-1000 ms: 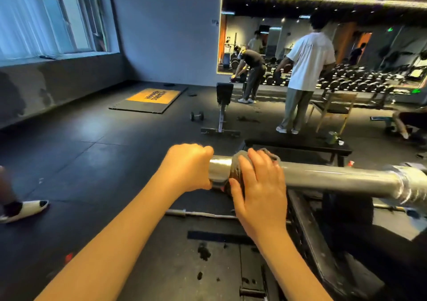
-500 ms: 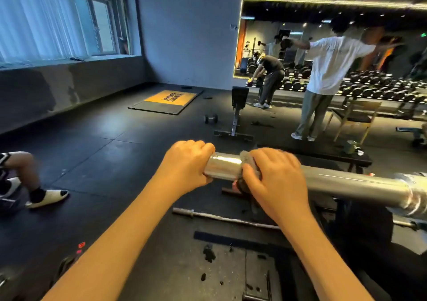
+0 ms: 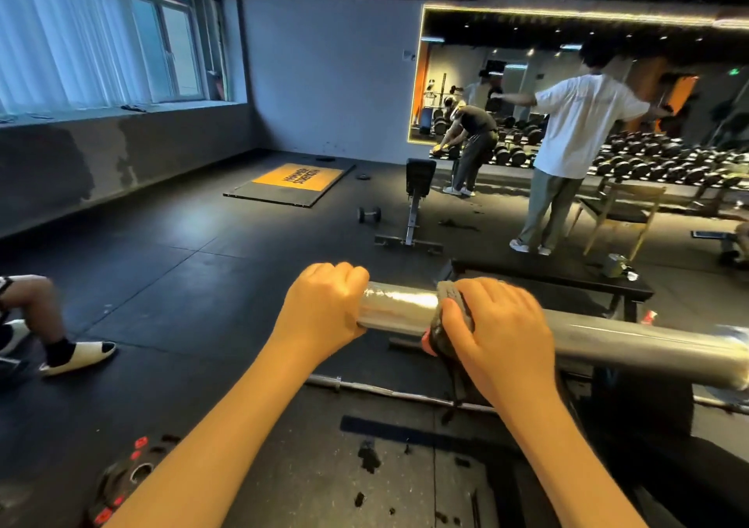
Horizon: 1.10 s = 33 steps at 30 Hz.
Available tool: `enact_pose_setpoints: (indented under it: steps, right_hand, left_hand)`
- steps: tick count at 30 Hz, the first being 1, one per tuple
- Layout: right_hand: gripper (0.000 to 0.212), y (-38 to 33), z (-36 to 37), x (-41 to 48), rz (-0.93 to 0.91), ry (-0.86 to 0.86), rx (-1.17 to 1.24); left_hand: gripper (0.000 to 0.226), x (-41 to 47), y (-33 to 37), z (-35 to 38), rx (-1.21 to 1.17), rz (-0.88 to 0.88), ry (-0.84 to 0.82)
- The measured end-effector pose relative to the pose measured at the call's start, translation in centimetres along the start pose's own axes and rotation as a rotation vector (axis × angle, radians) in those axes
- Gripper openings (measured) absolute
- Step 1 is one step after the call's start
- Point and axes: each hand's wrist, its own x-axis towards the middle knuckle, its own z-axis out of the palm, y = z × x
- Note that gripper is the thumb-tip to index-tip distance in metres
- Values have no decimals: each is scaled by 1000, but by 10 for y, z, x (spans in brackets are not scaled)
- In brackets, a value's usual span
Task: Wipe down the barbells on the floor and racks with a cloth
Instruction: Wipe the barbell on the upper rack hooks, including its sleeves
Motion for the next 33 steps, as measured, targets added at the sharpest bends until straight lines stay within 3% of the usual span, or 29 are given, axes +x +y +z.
enact_pose_setpoints:
  steps: [3, 6, 8, 10, 12, 14, 16, 18, 20, 22, 25, 28, 31, 33]
  right_hand:
    - [36, -19, 8, 6, 120, 40, -82]
    - [35, -51, 19, 23, 111, 2, -67]
    - [37, -50, 10, 29, 64, -164, 8]
    - [53, -31, -12, 25, 38, -381, 110]
    - [81, -3, -33, 16, 20, -484, 0]
    - [93, 13, -39, 7, 19, -522, -229]
    - [80, 19, -24, 0, 19, -476, -356]
    - [51, 24, -7, -1, 10, -305, -367]
    - [39, 27, -2, 3, -18, -221, -349]
    - [41, 33, -3, 7, -46, -228, -361]
    - [46, 32, -7, 9, -67, -241, -389]
    - [42, 31, -5, 8, -57, -269, -423]
    - [45, 28, -13, 12, -118, -260, -440]
    - [45, 26, -23, 19, -137, -391, -386]
  left_hand:
    - [45, -2, 4, 5, -4, -9, 84]
    - [36, 0, 5, 3, -66, -8, 91]
    - [40, -1, 3, -2, -117, -27, -20]
    - [53, -5, 0, -14, -148, -24, -166]
    - [66, -9, -3, -27, -185, -55, -294]
    - [58, -9, 9, -42, -311, -64, -150]
    - [51, 1, 41, -47, -384, -48, 46]
    - [50, 11, 80, -34, -333, -4, 52]
    - [51, 19, 98, -16, -196, 39, -2]
    - [42, 25, 81, -7, -114, 33, -33]
    - [47, 24, 34, -7, -109, -119, -2]
    - [41, 21, 44, -9, -67, -187, 57]
    - [33, 26, 82, -2, -126, -128, 102]
    - [33, 28, 76, -1, -155, -53, 122]
